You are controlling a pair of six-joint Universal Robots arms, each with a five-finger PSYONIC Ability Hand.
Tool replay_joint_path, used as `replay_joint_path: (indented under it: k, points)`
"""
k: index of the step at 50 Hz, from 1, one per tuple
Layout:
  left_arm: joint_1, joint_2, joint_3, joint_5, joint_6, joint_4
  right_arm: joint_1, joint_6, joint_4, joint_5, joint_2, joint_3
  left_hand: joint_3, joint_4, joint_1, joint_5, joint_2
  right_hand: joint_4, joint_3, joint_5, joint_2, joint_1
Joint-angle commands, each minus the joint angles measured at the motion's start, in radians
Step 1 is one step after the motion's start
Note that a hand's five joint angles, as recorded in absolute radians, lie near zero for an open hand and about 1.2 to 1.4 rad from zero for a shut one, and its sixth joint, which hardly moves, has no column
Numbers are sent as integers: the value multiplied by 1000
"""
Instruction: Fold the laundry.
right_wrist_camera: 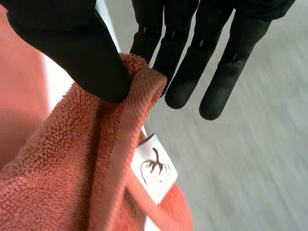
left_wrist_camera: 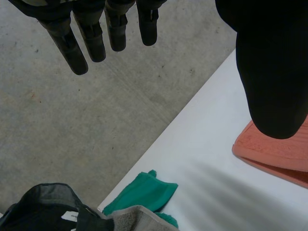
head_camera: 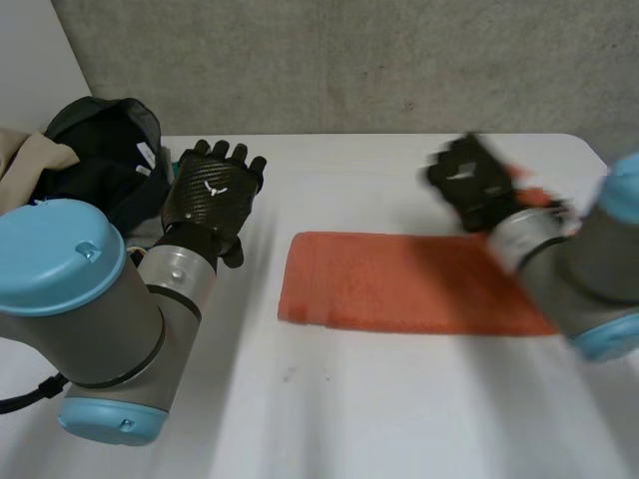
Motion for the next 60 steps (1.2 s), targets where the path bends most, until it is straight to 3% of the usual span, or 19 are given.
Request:
replay_joint_path:
  k: [1,4,6,8,9,10,14,17,23,30,32,37,44,47,51,57,60]
  points:
    - [2,-11,3,0,-2,2,254,-38,-58,-64,174,-52,-36,-28,-15,-49,-31,196,204,230,214,291]
    - [3,-18,13,0,-2,3,316,-62,-57,-52,254,-83,-36,-28,-15,-49,-31,196,204,230,214,291]
    - [2,-32,17,0,-2,9,324,-71,-51,-46,282,-85,-36,-28,-15,-49,-31,51,59,85,70,146]
    - [-3,-61,30,0,-1,23,322,-71,-49,-38,279,-74,-36,-28,-15,-49,-31,-481,-473,-447,-463,-386]
    - [-6,-70,36,0,-1,28,320,-58,-48,-29,262,-66,-36,-28,-15,-49,-31,-1010,-1002,-976,-992,-915]
    - [-8,-78,42,0,-1,31,320,-47,-45,-18,250,-59,-36,-28,-15,-49,-31,-1026,-1018,-992,-1007,-931]
    - [-12,-115,74,0,-1,43,287,82,-35,72,144,-10,-36,-28,-15,-49,-31,-1026,-1018,-992,-1007,-931]
    - [-26,-146,112,0,-1,46,163,229,15,112,34,45,-36,-28,-15,-49,-31,-1026,-1018,-992,-1007,-931]
    - [-80,-212,187,2,-1,46,-6,407,170,97,-36,119,-36,-28,-15,-49,-31,-1026,-1018,-992,-1007,-931]
    - [-135,-323,276,89,-41,35,-172,318,187,54,-42,242,-35,-27,-14,-48,-30,-1026,-1018,-992,-1007,-931]
    - [-153,-351,292,117,-54,34,-206,256,178,38,-42,269,-26,-18,-6,-39,-21,-893,-885,-859,-875,-798]
    - [-187,-420,344,172,-70,40,-220,206,175,40,-39,288,-9,0,12,-22,-4,-813,-805,-779,-795,-718]
    - [-198,-546,476,169,-58,-6,-221,208,167,38,-36,299,9,17,30,-4,14,-792,-784,-758,-774,-697]
    - [-193,-616,551,146,-47,-49,-220,208,147,40,-36,305,26,35,47,14,31,-755,-746,-720,-736,-659]
    - [-182,-676,637,55,-21,-74,-212,209,137,41,-36,311,29,38,50,17,34,-731,-723,-697,-712,-636]
    - [-104,-690,678,-162,47,-71,-206,209,121,43,-34,317,53,61,74,40,58,-649,-641,-615,-631,-554]
    - [-89,-667,648,-213,47,-80,-204,208,118,45,-30,317,47,55,68,34,52,-508,-500,-474,-490,-413]
